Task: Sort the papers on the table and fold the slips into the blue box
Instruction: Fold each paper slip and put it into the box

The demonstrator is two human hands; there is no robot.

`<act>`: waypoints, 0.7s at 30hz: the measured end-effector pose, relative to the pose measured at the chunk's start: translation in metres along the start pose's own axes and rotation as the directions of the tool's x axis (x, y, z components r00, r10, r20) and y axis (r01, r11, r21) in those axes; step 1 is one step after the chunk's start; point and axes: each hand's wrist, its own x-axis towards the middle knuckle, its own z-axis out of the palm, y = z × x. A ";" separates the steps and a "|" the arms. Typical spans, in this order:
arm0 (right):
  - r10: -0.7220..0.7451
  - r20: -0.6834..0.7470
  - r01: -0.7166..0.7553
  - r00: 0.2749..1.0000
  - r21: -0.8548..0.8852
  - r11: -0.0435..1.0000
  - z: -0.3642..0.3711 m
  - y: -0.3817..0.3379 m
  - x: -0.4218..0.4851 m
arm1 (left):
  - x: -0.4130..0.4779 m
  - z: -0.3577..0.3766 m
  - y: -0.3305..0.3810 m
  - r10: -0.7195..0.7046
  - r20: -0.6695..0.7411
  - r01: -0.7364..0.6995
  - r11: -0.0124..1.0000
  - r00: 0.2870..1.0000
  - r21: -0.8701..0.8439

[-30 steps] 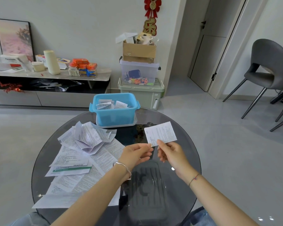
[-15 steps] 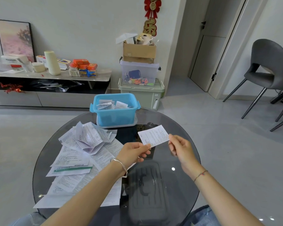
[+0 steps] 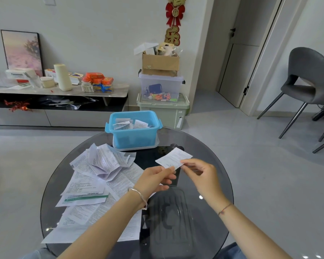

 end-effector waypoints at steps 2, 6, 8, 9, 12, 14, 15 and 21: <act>0.021 -0.047 -0.016 0.999 0.100 0.995 -0.004 -0.003 0.002 | 0.000 -0.003 0.003 -0.014 0.029 0.016 0.998 0.999 -0.056; 0.182 -0.026 -0.165 0.983 0.308 0.937 -0.005 -0.007 0.005 | 0.003 -0.018 0.000 0.093 0.030 -0.090 0.992 0.995 -0.088; 0.247 0.020 -0.236 0.969 0.377 0.896 -0.003 -0.009 0.005 | 0.002 -0.020 -0.001 0.191 0.058 -0.193 0.981 0.980 0.027; 0.262 0.050 -0.260 0.964 0.396 0.881 -0.002 -0.010 0.005 | 0.003 -0.020 -0.001 0.230 0.063 -0.233 0.971 0.971 0.055; 0.260 0.113 -0.283 0.959 0.410 0.867 0.001 -0.013 0.005 | 0.004 -0.017 -0.003 0.301 0.010 -0.301 0.953 0.954 0.044; 0.255 0.121 -0.282 0.959 0.413 0.866 0.002 -0.016 0.004 | 0.007 -0.015 -0.003 0.329 -0.037 -0.327 0.944 0.944 0.052; 0.257 0.115 -0.281 0.960 0.417 0.865 0.002 -0.017 0.004 | 0.008 -0.014 -0.003 0.337 -0.057 -0.334 0.941 0.940 0.055; 0.241 0.118 -0.268 0.963 0.386 0.883 0.004 -0.018 0.003 | 0.007 -0.003 -0.006 0.429 -0.099 -0.415 0.900 0.898 0.131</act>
